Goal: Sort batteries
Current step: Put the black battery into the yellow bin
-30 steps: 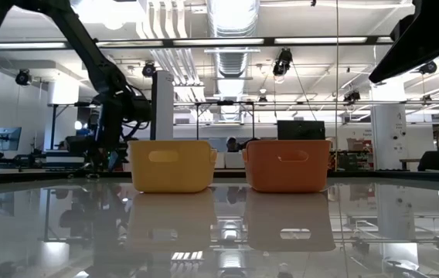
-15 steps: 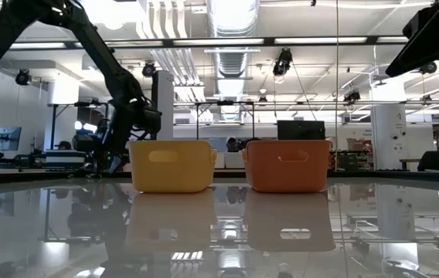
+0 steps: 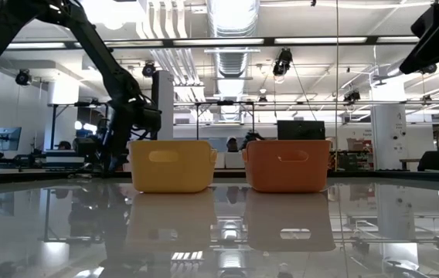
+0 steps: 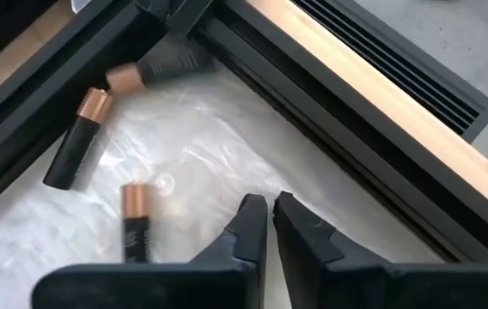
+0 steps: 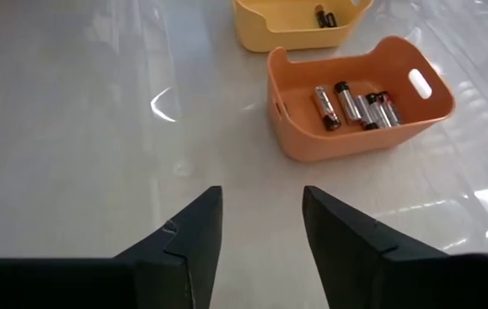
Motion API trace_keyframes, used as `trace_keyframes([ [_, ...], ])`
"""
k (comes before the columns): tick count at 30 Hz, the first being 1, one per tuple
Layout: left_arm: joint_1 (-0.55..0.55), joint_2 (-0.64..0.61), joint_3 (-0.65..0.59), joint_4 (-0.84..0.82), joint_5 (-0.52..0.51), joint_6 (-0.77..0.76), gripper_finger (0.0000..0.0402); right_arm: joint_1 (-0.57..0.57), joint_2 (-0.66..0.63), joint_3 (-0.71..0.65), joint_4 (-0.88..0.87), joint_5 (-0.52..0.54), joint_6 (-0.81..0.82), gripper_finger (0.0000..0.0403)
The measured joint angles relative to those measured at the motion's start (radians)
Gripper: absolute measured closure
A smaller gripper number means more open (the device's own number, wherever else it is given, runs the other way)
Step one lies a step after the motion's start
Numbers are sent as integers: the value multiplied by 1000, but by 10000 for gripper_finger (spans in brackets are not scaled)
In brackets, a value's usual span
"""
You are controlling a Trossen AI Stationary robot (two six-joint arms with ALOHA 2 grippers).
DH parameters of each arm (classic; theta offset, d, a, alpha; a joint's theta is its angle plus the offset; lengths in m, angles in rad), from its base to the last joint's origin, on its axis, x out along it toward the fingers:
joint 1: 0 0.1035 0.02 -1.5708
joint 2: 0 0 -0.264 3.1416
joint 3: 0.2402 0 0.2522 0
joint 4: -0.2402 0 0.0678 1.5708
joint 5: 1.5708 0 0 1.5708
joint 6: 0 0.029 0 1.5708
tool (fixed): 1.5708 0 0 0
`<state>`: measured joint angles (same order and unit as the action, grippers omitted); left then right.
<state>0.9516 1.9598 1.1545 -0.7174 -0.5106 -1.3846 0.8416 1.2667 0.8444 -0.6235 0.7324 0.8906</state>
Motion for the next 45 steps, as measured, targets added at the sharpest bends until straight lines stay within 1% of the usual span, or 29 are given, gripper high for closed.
trace_keyframes([
  [6, -37, -2, -4, -9, -19, -14, 401, 9, 0, 0, 0, 1, 2, 253],
  [10, -46, -19, -5, -33, -6, -8, 401, 12, 0, 0, 0, 1, 27, 254],
  [12, -47, -36, -6, -83, 21, 34, 399, 19, 0, -2, 0, 1, 27, 250],
  [14, -50, -60, -11, -180, 45, 73, 395, 23, 0, -5, 0, 1, 19, 245],
  [16, -55, -94, -19, -247, 41, 80, 388, 23, 0, -7, 0, 1, 6, 239],
  [19, -75, -178, -74, -274, 19, 95, 375, 22, 0, -12, 0, 5, -12, 229],
  [21, -94, -243, -134, -230, 15, 91, 366, 22, 0, -16, 0, 7, -15, 222],
  [25, -98, -364, -261, -60, 21, 90, 346, 27, 0, -26, 1, 11, 17, 210],
  [27, -94, -405, -318, 21, 20, 73, 333, 32, 0, -34, 0, 11, 44, 206],
  [30, -87, -442, -386, 54, 21, -29, 317, 44, 0, -43, 2, 4, 84, 203],
  [32, -78, -445, -419, 74, 20, -88, 309, 55, 0, -46, 3, 1, 102, 202],
  [36, -61, -439, -449, 166, 15, -85, 305, 70, 0, -47, 9, 1, 116, 202],
  [39, -61, -435, -450, 226, 14, -37, 305, 70, 0, -47, 12, 1, 114, 202],
  [41, -61, -435, -444, 228, 13, -12, 305, 70, 0, -47, 12, 1, 114, 202],
  [45, -60, -436, -439, 227, 2, -23, 305, 70, 0, -47, 13, 2, 114, 202],
])
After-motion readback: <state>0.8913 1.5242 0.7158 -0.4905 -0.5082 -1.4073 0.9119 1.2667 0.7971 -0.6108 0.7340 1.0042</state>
